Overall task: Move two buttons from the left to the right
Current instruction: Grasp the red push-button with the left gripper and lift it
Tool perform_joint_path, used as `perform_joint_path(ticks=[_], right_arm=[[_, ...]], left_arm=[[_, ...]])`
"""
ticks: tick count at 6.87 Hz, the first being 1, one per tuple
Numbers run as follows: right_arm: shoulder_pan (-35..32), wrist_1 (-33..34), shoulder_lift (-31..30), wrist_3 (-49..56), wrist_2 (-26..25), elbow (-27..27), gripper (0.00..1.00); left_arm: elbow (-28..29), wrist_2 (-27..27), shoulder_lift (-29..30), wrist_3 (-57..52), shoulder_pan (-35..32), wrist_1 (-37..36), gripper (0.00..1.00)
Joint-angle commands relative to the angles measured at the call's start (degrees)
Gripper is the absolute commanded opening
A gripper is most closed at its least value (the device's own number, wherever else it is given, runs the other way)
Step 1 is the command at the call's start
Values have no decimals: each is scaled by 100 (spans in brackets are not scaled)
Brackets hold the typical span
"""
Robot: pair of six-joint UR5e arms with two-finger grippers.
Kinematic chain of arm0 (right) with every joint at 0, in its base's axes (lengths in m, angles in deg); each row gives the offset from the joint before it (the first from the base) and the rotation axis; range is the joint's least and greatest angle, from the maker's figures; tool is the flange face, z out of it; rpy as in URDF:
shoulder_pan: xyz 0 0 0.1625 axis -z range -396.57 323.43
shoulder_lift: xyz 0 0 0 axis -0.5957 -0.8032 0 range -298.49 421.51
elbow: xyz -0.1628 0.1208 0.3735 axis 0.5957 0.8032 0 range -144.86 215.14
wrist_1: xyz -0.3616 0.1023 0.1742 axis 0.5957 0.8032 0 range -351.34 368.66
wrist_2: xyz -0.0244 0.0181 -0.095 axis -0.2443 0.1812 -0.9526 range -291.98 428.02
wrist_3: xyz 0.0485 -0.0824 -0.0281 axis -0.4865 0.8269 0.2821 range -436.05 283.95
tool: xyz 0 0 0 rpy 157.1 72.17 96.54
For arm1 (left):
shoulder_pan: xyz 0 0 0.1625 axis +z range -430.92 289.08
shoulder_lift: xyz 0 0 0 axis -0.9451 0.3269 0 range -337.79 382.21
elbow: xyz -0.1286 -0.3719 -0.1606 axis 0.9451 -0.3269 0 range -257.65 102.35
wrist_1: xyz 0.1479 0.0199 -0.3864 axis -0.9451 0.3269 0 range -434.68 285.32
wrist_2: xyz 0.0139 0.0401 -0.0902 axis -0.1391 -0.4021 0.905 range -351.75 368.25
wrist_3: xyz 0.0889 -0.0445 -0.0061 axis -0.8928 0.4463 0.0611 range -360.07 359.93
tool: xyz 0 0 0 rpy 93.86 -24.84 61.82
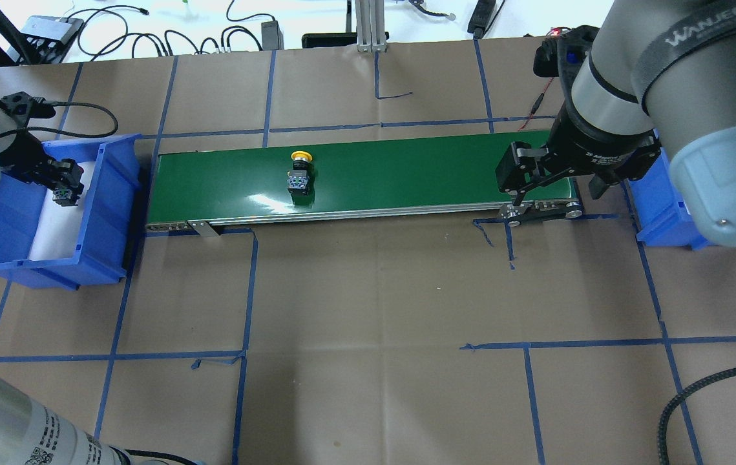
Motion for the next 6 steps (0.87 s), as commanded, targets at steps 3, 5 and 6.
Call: perform_joint_path(ticks=[3, 5, 6], right_arm=[[-9, 9, 0, 0, 11, 0, 100], [-9, 0, 0, 0, 11, 0, 100], [-9, 0, 0, 0, 11, 0, 100]], left_arm=[[226, -62, -1084, 32, 0, 1379, 13], [217, -53, -1175, 189, -192, 1461, 13], [217, -88, -1219, 382, -524, 1444, 13]])
